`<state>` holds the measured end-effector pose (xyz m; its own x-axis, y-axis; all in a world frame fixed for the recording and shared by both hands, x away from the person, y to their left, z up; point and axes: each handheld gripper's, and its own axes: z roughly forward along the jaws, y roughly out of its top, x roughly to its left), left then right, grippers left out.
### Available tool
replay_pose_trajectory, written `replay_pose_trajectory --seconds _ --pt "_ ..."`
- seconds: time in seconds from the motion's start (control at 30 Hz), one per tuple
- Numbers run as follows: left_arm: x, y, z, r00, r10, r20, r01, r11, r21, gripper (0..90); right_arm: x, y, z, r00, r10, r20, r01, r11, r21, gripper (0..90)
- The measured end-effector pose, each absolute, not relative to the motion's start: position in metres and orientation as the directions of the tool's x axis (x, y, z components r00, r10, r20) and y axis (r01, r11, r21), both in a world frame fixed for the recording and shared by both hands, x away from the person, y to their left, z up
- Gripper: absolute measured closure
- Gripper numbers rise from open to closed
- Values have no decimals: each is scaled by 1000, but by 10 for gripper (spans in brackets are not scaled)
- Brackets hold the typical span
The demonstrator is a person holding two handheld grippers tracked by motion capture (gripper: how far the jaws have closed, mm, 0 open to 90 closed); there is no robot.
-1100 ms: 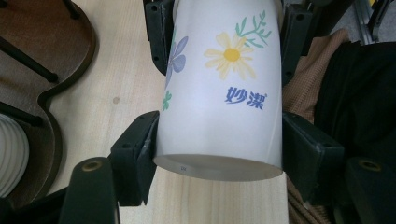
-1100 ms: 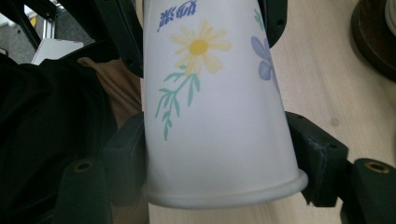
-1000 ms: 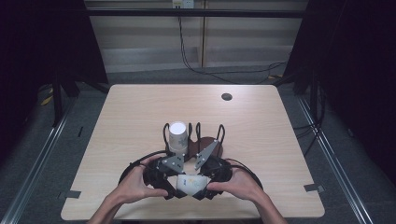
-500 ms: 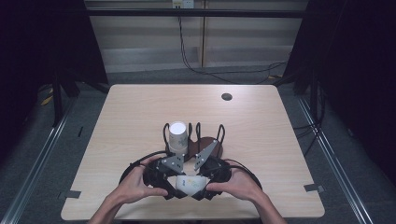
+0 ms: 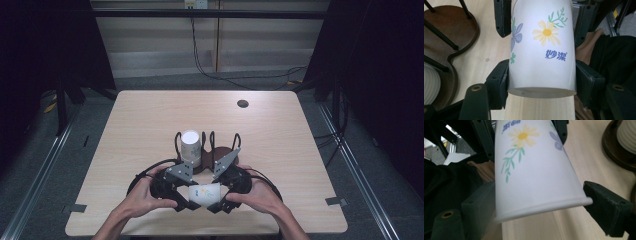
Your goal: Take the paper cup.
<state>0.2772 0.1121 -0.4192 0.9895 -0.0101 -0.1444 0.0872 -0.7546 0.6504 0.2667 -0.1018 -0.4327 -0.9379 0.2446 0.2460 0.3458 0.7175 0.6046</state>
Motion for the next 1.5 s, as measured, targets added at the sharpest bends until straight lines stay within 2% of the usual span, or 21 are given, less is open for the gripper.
replay_pose_trajectory --seconds 0.87,1.5 --pt "286 131 -415 985 93 -146 172 -633 755 362 269 -131 -430 -885 379 271 457 590 666 162" --pt "286 138 -413 982 123 -142 187 -566 803 360 265 -141 -424 -880 400 257 439 475 763 165"
